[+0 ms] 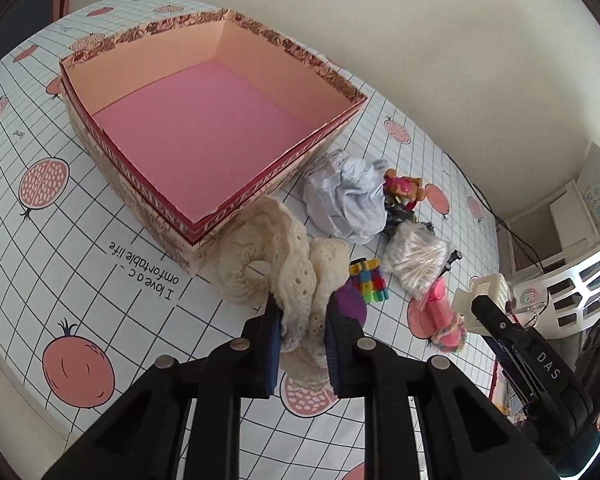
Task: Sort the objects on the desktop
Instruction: 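Carry the lace cloth and white clip over the pink box with both tools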
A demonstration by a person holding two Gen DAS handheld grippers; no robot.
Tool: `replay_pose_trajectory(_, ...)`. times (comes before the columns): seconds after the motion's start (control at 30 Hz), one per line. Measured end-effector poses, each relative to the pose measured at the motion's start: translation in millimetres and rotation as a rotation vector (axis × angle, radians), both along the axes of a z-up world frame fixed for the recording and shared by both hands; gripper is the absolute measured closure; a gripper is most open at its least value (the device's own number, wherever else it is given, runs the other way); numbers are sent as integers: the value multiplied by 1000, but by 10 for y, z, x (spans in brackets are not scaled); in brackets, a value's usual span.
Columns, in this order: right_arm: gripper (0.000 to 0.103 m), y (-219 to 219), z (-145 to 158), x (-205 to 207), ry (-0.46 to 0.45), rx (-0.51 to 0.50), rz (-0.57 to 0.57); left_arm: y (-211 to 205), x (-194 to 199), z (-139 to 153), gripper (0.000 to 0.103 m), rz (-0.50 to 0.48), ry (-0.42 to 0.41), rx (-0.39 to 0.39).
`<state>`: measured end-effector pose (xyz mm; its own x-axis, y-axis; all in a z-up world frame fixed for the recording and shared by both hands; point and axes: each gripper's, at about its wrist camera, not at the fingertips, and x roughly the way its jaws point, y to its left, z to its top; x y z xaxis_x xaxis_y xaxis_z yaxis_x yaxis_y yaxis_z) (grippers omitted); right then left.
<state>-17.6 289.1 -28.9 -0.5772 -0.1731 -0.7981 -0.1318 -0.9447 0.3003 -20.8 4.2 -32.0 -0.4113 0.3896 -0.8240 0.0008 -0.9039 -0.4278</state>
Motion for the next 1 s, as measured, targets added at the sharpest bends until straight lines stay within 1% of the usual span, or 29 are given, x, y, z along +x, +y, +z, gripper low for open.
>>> replay_pose_trajectory(0.1,70,-11,237,62,94,-10,-4,-52,39,164,83,0,56,45)
replay_pose_trajectory(0.13,70,-13,325,77,125,-12,-4,17,-28,191,83,6,73,51)
replay_pose_trajectory(0.23,70,-60,572,110,206,3,7,36,-80,367,83,22,116,57)
replay_pose_trajectory(0.33,70,-129,815,93,271,17,31,16,-151,578,83,41,161,63)
replay_pose_trajectory(0.47,70,-180,1092,23,335,-19,46,1,-289,899,83,65,225,74)
replay_pose_trajectory(0.53,70,-203,1227,-32,357,-57,49,-7,-366,1034,83,78,250,77)
replay_pose_trajectory(0.63,70,-308,1410,-126,389,-83,69,-78,-451,1217,83,114,282,54)
replay_pose_trajectory(0.73,70,-462,1521,-223,403,-92,106,-144,-587,1275,83,153,290,46)
replay_pose_trajectory(0.87,70,-676,1504,-381,385,-116,162,-256,-782,1266,83,205,286,18)
replay_pose_trajectory(1.0,70,-863,1442,-569,354,-116,194,-408,-952,1251,83,268,289,-17)
